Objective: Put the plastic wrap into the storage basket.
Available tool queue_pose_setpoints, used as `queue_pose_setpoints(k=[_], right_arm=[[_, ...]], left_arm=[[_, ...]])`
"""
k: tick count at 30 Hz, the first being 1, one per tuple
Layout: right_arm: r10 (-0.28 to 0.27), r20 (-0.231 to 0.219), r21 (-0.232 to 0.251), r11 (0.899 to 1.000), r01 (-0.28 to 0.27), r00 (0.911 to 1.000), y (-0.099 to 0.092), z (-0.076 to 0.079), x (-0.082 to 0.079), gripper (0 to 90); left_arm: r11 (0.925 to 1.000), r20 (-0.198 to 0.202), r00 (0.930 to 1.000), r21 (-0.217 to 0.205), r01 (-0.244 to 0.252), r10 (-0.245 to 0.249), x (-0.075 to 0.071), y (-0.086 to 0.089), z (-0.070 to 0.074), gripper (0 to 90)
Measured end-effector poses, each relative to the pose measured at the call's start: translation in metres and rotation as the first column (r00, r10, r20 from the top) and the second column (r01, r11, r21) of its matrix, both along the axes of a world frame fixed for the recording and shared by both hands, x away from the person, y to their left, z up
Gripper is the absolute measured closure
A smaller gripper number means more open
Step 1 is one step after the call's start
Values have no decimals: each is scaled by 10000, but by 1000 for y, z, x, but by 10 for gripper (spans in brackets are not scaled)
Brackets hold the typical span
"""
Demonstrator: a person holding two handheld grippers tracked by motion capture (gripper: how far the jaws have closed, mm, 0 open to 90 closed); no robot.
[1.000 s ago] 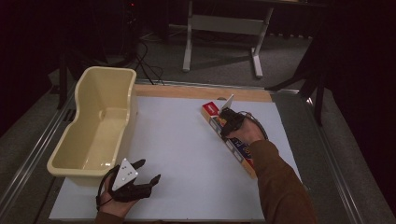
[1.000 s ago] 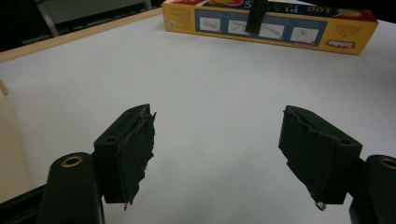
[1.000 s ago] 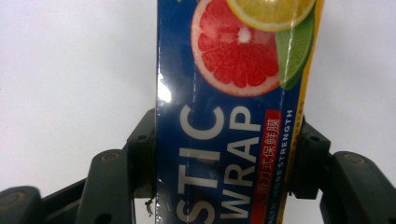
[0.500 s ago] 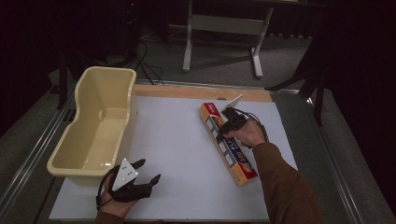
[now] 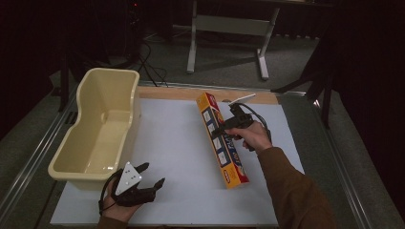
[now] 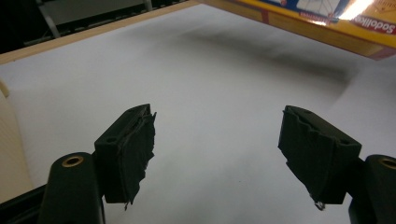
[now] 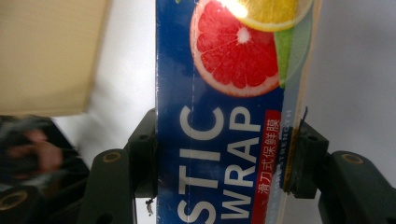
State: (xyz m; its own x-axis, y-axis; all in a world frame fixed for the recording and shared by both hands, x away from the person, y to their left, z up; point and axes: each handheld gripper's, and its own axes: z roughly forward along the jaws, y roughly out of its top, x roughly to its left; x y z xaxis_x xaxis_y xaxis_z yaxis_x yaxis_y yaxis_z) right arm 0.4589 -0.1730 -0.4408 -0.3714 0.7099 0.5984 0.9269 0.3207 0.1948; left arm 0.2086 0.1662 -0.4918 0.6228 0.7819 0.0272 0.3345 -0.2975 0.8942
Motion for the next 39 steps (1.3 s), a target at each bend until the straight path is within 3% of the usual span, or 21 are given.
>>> queue_pose_setpoints(k=[3,13,20,23,39], right_arm=[[-143,125,440,9989,138,9998,5,6,-2,419],[-504,200,1189,9918,477,9985,17,20,-8,418],[-706,335,2072,9763,622,9969,32,34,-12,418],[-591,688,2048,9778,439,9959,40,42,-14,418],[-571,765,2876,9572,328,9954,77,74,-13,418]], left_arm=[[10000,-4,10000,5,-8,8,0,0,0,264],[10000,17,10000,13,-25,25,0,0,0,264],[10000,60,10000,7,-42,42,0,0,0,265],[10000,67,10000,-1,-68,68,0,1,0,265],[9999,122,9999,74,-115,114,0,0,-1,266]])
